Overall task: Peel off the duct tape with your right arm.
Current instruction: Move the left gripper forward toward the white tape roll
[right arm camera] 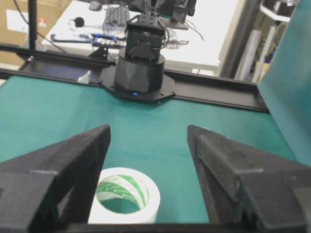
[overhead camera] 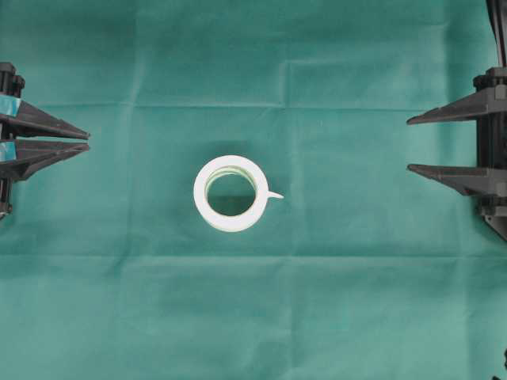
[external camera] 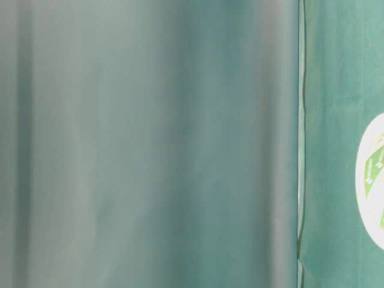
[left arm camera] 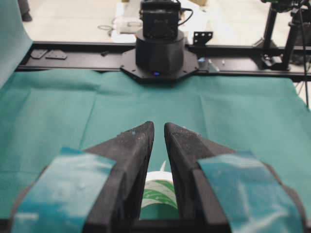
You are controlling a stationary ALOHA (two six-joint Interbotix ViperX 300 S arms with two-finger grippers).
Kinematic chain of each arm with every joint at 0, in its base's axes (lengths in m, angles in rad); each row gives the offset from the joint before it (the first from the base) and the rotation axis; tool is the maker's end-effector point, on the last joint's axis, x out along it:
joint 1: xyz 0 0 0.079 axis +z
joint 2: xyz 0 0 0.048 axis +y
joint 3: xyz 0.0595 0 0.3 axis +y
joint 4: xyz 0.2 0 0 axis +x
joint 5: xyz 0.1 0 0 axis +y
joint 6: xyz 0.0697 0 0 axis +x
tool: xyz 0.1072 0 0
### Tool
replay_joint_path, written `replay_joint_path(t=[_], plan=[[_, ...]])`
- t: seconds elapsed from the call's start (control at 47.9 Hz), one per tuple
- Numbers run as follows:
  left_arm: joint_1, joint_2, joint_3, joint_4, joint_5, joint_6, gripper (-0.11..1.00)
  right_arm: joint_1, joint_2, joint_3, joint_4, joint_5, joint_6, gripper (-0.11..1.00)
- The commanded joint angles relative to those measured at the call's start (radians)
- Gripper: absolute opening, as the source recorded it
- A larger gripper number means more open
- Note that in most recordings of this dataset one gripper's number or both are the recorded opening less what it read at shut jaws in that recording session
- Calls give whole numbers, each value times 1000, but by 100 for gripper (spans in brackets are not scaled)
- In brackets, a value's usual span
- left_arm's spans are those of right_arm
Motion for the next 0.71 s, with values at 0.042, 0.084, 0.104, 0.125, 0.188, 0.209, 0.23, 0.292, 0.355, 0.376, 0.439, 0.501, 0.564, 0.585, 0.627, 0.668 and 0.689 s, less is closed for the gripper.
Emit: replay_joint_path(t=[0.042, 0.084, 0.104, 0.125, 0.188, 0.209, 0.23, 0.292, 0.355, 0.376, 0.439, 0.501, 0.564, 0.585, 0.627, 0.668, 0.689], plan=[[-14, 9, 15, -3, -21, 23, 22, 0, 12, 3, 2, -17, 6, 22], [-14, 9, 18, -3, -26, 23, 13, 0, 12, 12, 2, -23, 8, 13], [-14, 11, 20, -3, -28, 21, 9, 0, 11, 15, 2, -28, 11, 9], [-15, 12, 21, -3, -28, 21, 6, 0, 12, 20, 2, -32, 12, 5], [-17, 11, 23, -3, -28, 18, 0, 0, 12, 28, 2, -46, 20, -2], [-17, 11, 23, -3, -28, 18, 0, 0, 12, 31, 2, -51, 23, -3], [-18, 11, 23, -3, -29, 18, 0, 0, 14, 32, 2, -54, 25, -5], [-18, 12, 26, -3, -28, 18, 0, 0, 14, 35, 2, -52, 26, -7], [-20, 12, 28, -3, -28, 17, 0, 0, 14, 37, 2, -51, 26, -8], [-20, 11, 28, -5, -28, 17, 1, 0, 14, 37, 0, -51, 26, -9], [-28, 12, 28, -5, -29, 17, 1, 0, 12, 37, 0, -51, 26, -9], [-37, 11, 28, -5, -35, 17, 1, 0, 12, 37, 2, -51, 26, -9], [-43, 11, 28, -5, -43, 15, 1, -2, 11, 37, 2, -51, 28, -9], [-46, 12, 29, -5, -46, 15, 1, 0, 11, 35, 2, -49, 28, -9], [-52, 12, 31, -5, -51, 15, 1, 0, 11, 35, 2, -51, 29, -9], [-57, 11, 32, -3, -52, 17, 6, -2, 9, 34, 2, -49, 32, -9], [-57, 12, 34, -3, -54, 17, 9, 0, 11, 35, 0, -49, 34, -9]])
